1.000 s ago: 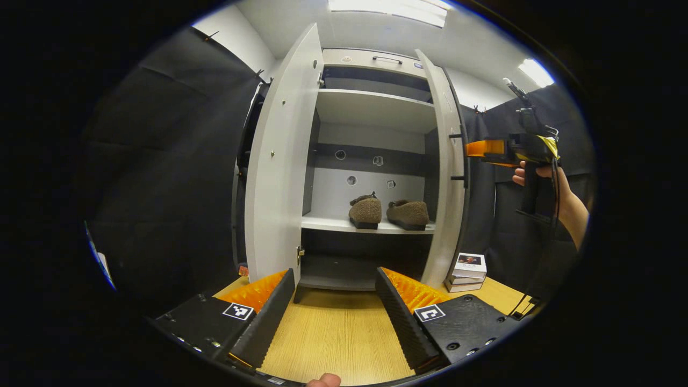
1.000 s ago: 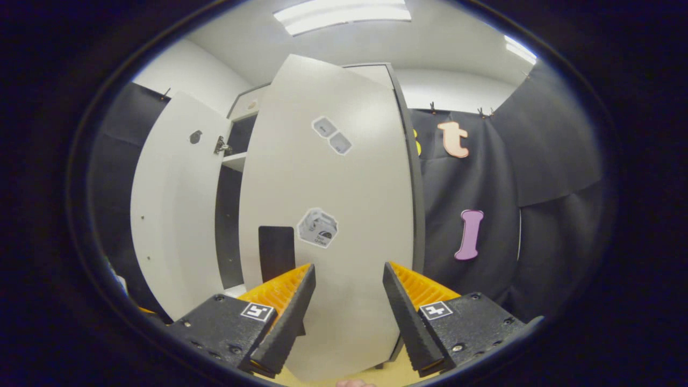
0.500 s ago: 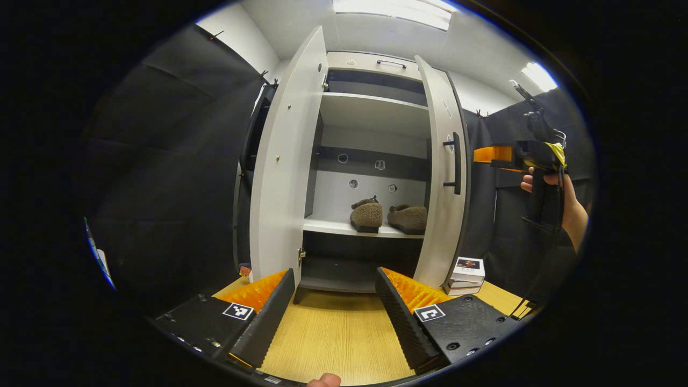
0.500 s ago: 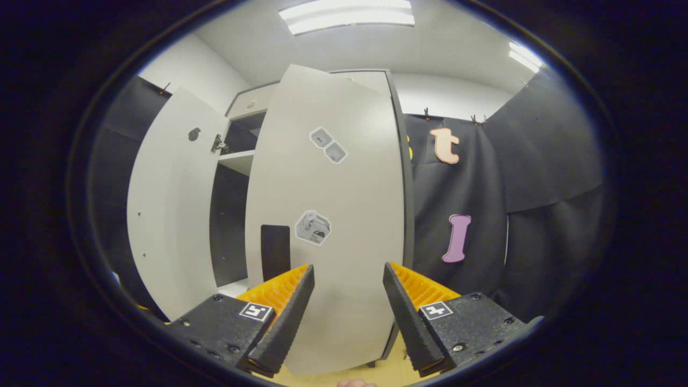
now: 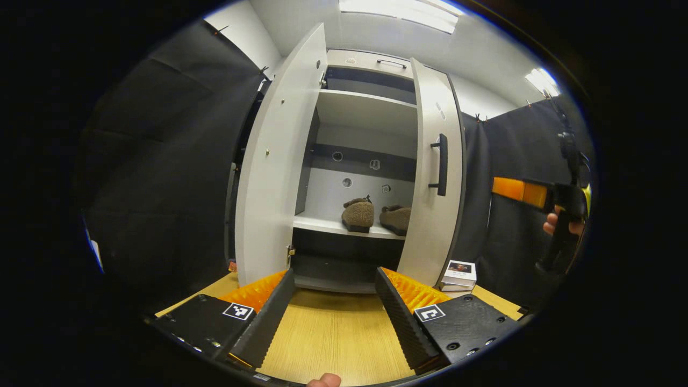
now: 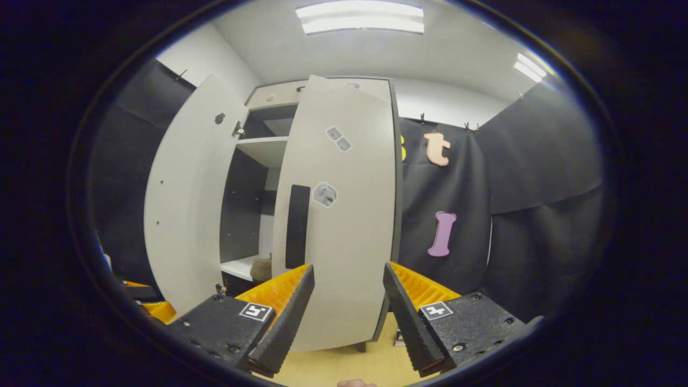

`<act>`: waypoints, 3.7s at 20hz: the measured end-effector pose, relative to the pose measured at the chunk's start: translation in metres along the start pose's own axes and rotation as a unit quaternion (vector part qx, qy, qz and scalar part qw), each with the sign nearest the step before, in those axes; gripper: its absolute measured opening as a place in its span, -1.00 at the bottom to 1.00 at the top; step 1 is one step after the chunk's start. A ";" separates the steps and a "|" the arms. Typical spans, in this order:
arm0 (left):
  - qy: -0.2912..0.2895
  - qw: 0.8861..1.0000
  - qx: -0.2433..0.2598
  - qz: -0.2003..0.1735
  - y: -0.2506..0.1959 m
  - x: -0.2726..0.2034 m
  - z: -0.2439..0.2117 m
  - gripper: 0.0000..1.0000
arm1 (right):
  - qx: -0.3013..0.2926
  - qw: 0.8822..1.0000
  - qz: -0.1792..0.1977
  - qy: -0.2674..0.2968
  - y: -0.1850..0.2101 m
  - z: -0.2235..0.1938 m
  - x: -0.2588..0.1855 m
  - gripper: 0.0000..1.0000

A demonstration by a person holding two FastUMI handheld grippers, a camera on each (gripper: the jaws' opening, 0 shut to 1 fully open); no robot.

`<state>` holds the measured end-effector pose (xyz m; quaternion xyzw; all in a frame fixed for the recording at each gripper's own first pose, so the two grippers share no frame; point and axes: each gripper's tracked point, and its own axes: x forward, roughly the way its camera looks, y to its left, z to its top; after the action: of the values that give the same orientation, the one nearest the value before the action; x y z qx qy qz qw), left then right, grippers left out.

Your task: Grab one shoe with the right hand and put it into the shoe cabinet, grab the other shoe with the left hand and put it into the shoe cabinet; then close the right door with the right hand and the left door with the left hand.

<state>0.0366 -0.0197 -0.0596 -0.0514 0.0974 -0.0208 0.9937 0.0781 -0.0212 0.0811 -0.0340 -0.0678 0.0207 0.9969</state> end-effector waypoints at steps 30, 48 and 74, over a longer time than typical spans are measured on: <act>-0.172 0.976 -0.096 0.096 0.133 -0.013 0.173 1.00 | 0.029 0.996 -0.083 0.022 -0.026 -0.072 -0.058 0.75; -0.147 0.980 -0.030 0.133 0.217 0.073 0.185 0.85 | 0.015 0.997 -0.068 0.026 -0.014 -0.066 -0.043 0.75; -0.099 0.995 -0.027 -0.022 0.048 0.140 0.145 0.86 | 0.034 0.990 -0.127 0.048 -0.055 -0.085 -0.054 0.71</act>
<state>0.2040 0.0354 0.0495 -0.0824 -0.0017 -0.0350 0.9960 0.0381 -0.0836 -0.0066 0.0082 -0.0227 -0.1050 0.9942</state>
